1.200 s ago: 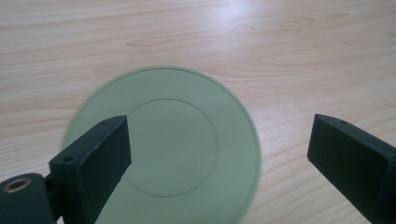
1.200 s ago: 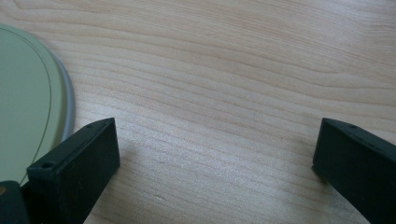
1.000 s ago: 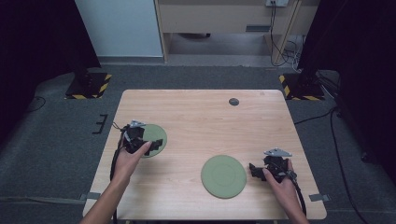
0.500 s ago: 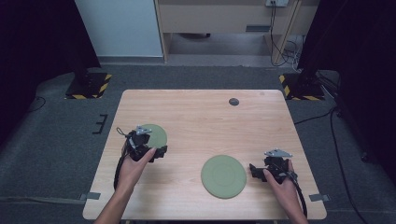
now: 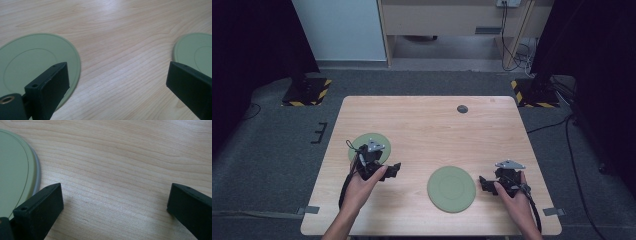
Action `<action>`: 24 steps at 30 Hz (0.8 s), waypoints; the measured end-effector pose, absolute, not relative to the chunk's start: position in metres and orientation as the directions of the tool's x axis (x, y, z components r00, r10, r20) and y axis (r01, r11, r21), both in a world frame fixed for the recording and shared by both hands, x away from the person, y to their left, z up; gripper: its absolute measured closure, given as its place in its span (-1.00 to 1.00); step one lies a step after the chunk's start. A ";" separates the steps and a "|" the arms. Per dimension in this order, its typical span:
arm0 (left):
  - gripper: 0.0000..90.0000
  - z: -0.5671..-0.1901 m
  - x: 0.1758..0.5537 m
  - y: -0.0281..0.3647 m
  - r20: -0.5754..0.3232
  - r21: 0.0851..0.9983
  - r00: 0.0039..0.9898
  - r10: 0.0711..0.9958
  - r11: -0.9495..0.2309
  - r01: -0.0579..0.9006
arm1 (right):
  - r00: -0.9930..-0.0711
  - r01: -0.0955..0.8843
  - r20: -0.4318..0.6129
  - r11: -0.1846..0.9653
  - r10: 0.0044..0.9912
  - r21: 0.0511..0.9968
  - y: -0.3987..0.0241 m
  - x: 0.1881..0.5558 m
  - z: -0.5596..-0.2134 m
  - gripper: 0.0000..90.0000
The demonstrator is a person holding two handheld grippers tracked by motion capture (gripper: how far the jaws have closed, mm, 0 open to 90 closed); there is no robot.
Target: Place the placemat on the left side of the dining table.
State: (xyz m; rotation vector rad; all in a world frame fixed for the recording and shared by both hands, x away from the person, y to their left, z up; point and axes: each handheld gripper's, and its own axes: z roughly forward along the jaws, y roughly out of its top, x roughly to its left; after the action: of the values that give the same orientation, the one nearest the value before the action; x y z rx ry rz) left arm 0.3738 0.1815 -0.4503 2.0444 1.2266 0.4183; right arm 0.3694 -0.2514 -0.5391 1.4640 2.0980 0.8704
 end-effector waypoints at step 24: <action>-0.90 -0.493 0.342 0.158 -0.111 0.677 0.548 0.829 -0.340 0.652 | -0.346 0.664 0.003 0.243 0.938 0.707 -0.251 0.369 -0.539 -0.98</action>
State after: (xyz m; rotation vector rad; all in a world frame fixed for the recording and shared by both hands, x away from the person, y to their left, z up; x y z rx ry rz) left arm 0.3416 0.1584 -0.4925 2.0981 1.1887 0.3311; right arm 0.3694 -0.2513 -0.5391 1.4643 2.0975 0.8709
